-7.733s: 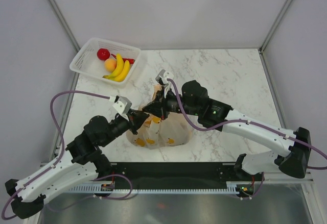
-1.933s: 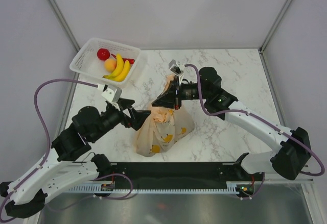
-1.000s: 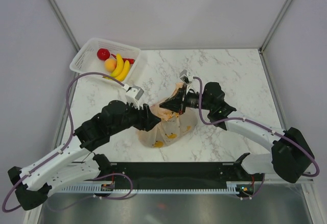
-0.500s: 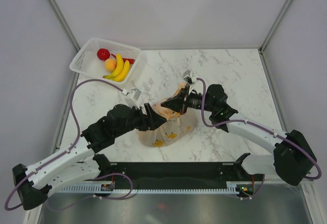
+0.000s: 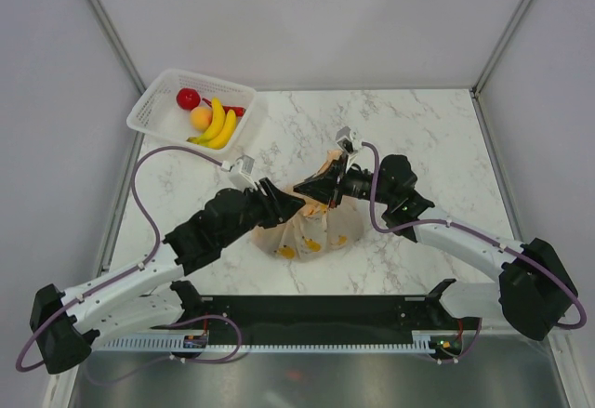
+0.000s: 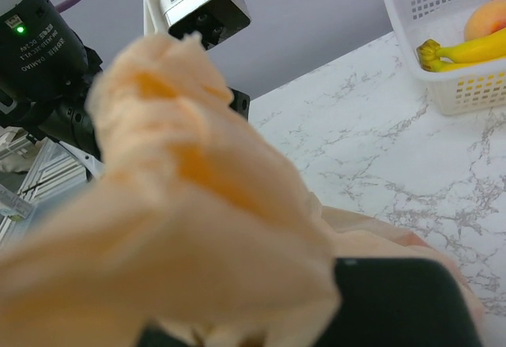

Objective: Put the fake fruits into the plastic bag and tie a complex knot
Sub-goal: Tie the plastic bag at the center of the board.

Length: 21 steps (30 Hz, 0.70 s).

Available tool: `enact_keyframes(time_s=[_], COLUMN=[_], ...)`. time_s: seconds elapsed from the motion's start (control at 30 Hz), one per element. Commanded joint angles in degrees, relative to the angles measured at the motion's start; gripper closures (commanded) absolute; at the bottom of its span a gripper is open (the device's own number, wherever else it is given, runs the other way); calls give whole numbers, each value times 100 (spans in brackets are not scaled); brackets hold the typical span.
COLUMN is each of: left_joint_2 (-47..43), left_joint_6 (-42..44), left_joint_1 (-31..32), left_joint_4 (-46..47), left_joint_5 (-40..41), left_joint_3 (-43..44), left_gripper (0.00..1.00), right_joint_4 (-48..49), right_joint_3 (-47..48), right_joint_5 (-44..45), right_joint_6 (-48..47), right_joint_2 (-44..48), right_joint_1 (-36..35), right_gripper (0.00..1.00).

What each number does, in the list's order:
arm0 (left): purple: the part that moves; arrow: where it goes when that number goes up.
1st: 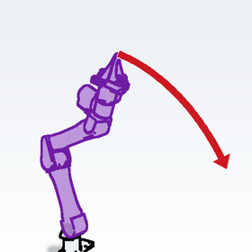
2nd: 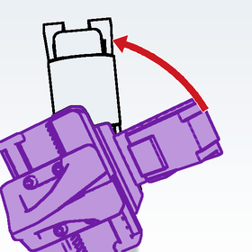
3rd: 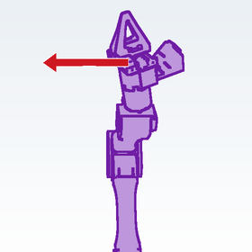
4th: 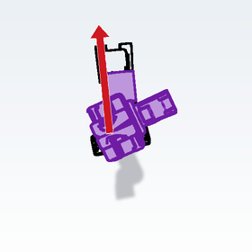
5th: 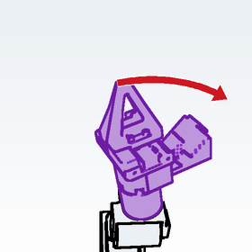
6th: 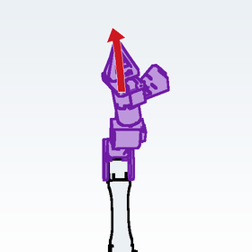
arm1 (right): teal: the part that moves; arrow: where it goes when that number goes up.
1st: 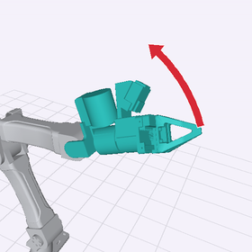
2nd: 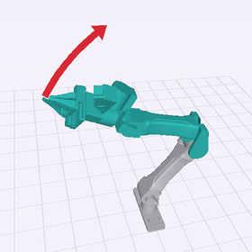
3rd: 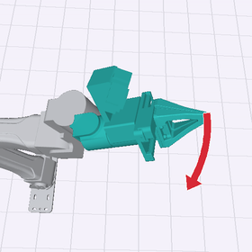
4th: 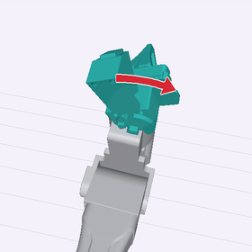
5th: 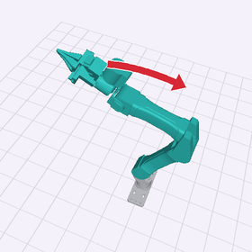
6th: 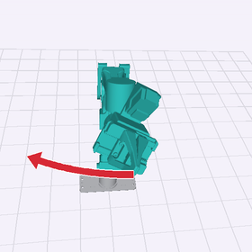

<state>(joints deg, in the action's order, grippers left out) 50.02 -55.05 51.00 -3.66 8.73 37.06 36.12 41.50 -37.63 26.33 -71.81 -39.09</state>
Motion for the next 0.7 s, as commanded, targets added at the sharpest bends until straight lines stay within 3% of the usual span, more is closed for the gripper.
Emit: enact_keyframes(time_s=[0.0, 0.2, 0.4, 0.5, 0.67], left_joint_2=[-1, -203, -545, -686, -432], left_joint_6=[-340, -235, 143, 442, 864], left_joint_1=[85, 120, 138, 147, 217], left_joint_4=[700, 569, -326, -495, -934], left_joint_5=[225, 366, 664, 832, 551], left_joint_3=[-14, -32, 363, 469, 987], left_gripper=[50, 71, 73, 95, 98], right_joint_4=[352, 352, 326, 334, 334], right_joint_3=[-27, -27, -27, 8, 332], right_joint_5=[-78, -96, -87, -227, -683], right_joint_6=[31, 31, -13, 21, 241], right_joint_2=[159, 106, 106, 71, -96], right_joint_1=[7, -2, 7, 7, -2], right_gripper=[100, 100, 100, 100, 100])
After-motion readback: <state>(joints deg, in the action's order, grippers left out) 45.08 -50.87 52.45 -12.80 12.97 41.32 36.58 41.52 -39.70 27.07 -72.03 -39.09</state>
